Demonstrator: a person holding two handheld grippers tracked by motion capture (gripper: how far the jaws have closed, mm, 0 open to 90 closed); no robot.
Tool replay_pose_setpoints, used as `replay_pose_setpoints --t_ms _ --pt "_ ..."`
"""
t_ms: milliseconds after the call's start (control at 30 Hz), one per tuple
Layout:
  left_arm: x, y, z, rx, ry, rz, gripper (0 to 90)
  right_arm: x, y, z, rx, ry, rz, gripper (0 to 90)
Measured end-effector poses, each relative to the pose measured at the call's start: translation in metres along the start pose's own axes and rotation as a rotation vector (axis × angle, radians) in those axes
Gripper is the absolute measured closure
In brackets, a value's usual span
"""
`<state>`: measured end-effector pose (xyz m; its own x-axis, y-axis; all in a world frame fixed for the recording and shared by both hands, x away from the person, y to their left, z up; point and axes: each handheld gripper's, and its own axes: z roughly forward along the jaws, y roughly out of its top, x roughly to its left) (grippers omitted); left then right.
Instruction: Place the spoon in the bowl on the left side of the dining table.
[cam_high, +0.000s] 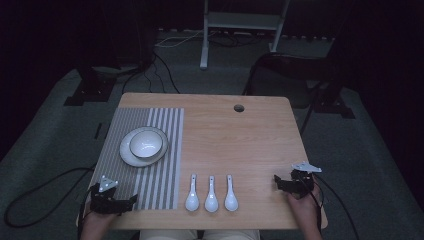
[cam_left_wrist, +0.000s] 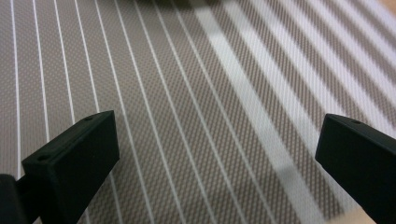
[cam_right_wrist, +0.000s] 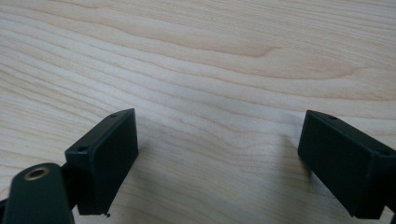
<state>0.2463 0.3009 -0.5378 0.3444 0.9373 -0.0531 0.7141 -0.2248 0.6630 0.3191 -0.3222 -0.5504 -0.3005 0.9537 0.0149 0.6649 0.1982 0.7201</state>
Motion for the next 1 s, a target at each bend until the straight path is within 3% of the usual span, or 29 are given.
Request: replay_pose_setpoints --t_ms 67,200,333,633,800,1000 --pt "0.003 -0.003 -0.003 0.003 0.001 0.002 0.0 0.000 0.000 0.000 0.000 0.000 0.000 11.5" --pt "0.008 -0.007 -0.011 -0.047 0.010 -0.004 0.0 0.000 0.000 0.000 0.000 0.000 0.000 11.5" --pt "0.010 -0.009 -0.007 -0.025 -0.004 -0.009 0.0 0.000 0.000 0.000 0.000 0.000 0.000 11.5" --pt "0.000 -0.003 -0.002 0.020 -0.039 0.059 0.0 0.000 0.000 0.000 0.000 0.000 0.000 11.5" --pt "-0.003 -0.001 -0.001 0.025 -0.060 0.053 0.0 0.000 0.000 0.000 0.000 0.000 0.000 11.5" --pt "-0.009 0.003 -0.003 0.017 -0.080 0.082 2.6 0.000 0.000 0.000 0.000 0.000 0.000 11.5"
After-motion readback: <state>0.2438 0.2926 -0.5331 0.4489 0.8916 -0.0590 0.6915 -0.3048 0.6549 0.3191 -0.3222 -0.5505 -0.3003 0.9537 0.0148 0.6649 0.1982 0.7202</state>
